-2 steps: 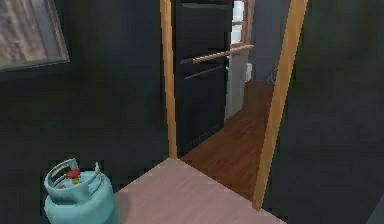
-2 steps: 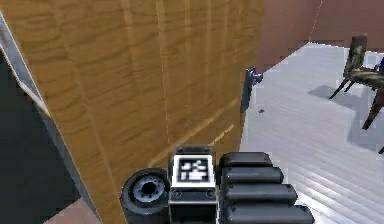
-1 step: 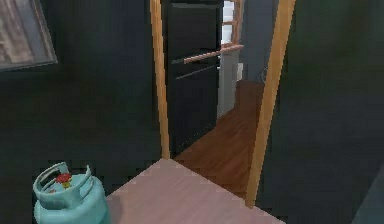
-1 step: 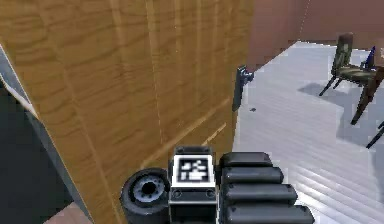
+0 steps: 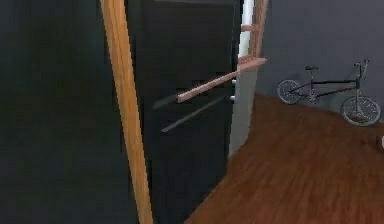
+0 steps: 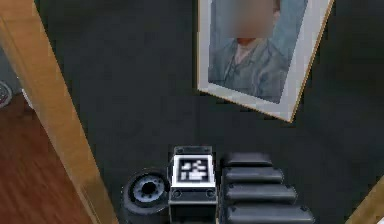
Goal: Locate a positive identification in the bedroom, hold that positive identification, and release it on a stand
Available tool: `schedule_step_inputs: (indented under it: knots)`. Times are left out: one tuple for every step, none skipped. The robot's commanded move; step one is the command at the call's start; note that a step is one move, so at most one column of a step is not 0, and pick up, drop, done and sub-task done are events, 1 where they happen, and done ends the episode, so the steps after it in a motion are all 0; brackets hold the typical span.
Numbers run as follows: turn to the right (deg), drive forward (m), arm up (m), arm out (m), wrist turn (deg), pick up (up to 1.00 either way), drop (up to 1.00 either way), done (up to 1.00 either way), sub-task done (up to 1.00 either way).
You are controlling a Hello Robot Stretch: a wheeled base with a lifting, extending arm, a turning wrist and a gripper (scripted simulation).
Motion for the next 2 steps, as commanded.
schedule_step_inputs:
  knots:
    - [-15.0, 0.00, 0.00, 0.00, 0.0, 0.00, 0.00, 0.00, 0.00]
    - [-3.0, 0.00, 0.00, 0.00, 0.0, 0.00, 0.00, 0.00, 0.00]
